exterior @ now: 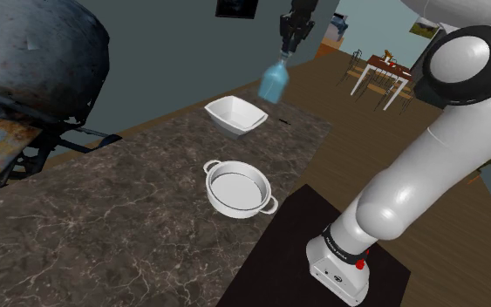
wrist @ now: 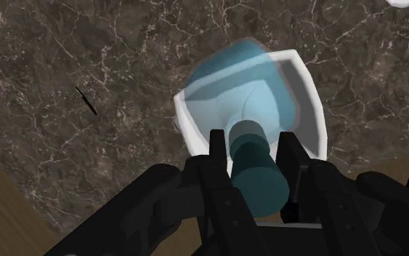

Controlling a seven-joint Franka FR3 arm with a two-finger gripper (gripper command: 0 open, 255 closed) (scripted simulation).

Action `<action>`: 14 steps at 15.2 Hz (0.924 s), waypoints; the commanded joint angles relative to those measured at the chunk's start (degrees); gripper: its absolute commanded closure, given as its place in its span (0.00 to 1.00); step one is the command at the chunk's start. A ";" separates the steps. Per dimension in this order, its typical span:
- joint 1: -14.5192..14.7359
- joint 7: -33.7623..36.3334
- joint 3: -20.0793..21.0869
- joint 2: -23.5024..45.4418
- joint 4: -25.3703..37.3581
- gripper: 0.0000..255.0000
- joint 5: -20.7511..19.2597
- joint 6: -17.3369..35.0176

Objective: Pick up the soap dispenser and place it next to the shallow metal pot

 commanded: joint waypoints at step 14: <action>9.91 19.47 9.64 10.33 23.03 1.00 1.15 -13.53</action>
